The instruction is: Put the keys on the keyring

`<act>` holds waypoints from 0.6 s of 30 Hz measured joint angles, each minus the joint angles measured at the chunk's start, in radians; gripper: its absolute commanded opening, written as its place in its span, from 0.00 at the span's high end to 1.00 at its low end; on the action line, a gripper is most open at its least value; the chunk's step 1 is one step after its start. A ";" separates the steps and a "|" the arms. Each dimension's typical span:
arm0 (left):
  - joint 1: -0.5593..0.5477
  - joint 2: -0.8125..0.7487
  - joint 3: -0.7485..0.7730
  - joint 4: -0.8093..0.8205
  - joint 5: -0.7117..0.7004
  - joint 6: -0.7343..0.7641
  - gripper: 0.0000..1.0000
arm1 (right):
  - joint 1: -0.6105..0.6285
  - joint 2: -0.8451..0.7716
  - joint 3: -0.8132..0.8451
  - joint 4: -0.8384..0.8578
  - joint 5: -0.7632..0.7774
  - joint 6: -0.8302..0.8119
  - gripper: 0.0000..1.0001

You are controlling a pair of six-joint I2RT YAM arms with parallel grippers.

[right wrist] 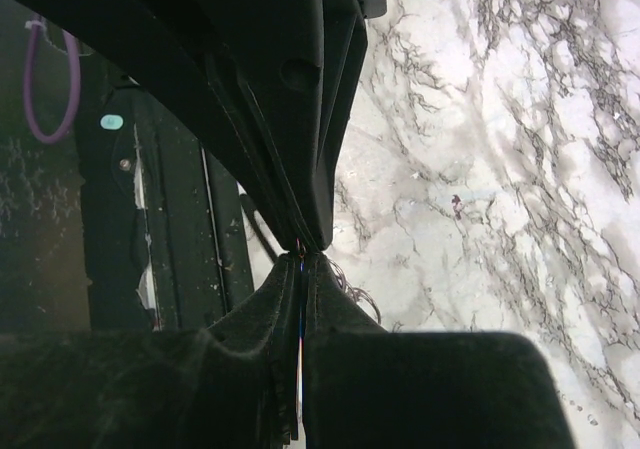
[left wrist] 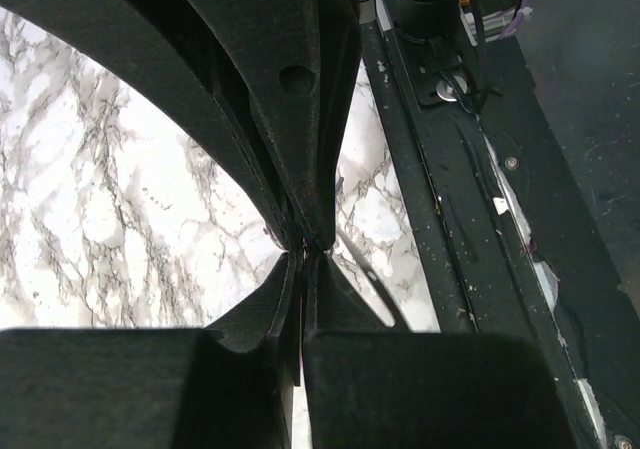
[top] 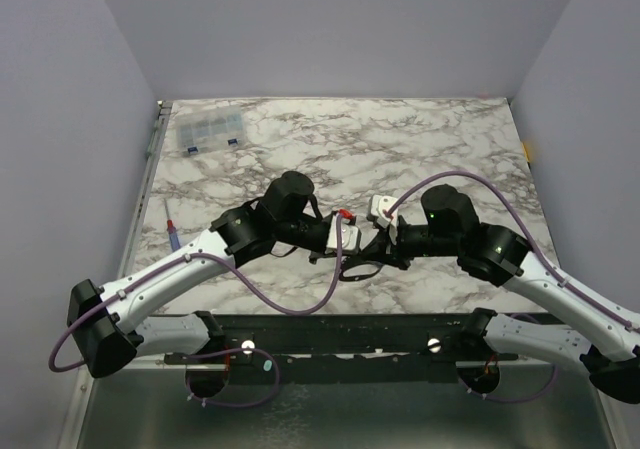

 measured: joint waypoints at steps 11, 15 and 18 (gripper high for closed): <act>0.000 -0.023 -0.006 0.021 0.000 0.016 1.00 | 0.000 -0.031 -0.011 0.032 0.008 -0.004 0.99; 0.011 -0.101 -0.071 0.127 0.007 0.000 1.00 | 0.000 -0.072 -0.036 0.107 0.008 0.009 0.94; 0.038 -0.146 -0.111 0.205 0.033 -0.029 1.00 | 0.003 -0.095 -0.051 0.170 0.009 0.021 0.89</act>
